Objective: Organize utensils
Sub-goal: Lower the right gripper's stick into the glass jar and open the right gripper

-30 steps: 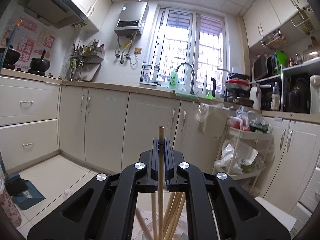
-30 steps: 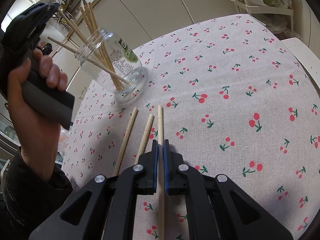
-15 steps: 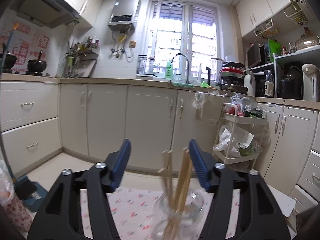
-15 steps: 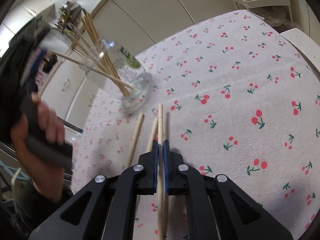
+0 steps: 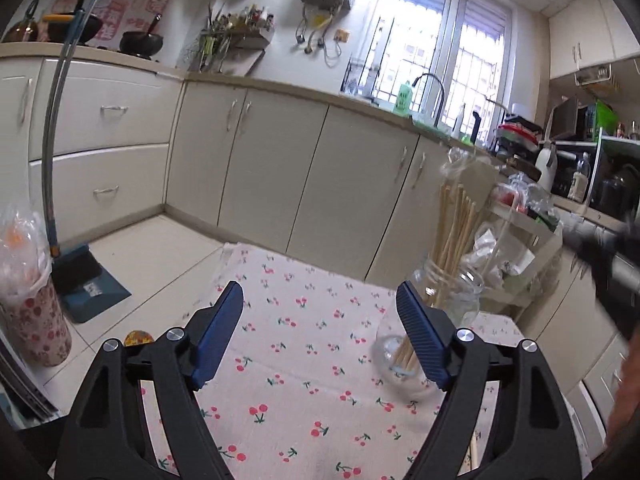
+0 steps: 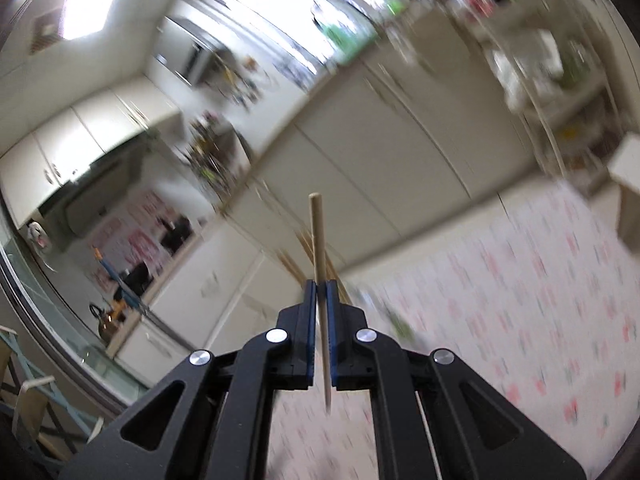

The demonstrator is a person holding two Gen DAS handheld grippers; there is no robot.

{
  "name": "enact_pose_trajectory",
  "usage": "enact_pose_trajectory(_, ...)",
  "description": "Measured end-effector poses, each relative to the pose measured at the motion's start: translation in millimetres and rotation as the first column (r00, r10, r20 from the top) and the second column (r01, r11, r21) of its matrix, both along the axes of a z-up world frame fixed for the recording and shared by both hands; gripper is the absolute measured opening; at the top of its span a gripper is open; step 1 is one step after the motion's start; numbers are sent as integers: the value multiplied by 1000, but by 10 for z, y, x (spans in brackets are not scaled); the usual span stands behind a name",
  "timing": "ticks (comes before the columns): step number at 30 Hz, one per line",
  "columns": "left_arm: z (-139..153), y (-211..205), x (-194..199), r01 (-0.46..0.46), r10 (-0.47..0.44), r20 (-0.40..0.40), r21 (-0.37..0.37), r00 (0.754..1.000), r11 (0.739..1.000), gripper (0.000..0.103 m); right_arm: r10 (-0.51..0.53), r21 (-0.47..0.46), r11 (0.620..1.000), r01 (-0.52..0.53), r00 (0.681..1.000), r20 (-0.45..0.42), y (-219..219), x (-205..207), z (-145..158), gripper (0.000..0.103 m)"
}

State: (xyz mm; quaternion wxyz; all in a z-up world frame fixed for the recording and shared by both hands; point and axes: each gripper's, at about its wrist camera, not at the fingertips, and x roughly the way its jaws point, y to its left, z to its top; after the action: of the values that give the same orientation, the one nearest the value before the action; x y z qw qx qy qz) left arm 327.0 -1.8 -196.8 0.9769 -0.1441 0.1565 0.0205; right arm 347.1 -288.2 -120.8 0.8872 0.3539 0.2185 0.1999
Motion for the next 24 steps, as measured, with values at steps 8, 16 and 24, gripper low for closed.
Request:
enact_pose_trajectory(8,-49,125,54,-2,1,-11,-62,1000,998,76,-5,-64,998,13,991,136,242,258,512,6)
enact_pose_trajectory(16,-74,140,89,1,-2,-18,-76,1000,997,76,-24,-81,996,34,993,119,202,278,432,6)
enact_pose_trajectory(24,-77,147,100,-2,0,-24,-86,1000,996,76,-42,-211,975,71,990,135,287,422,496,6)
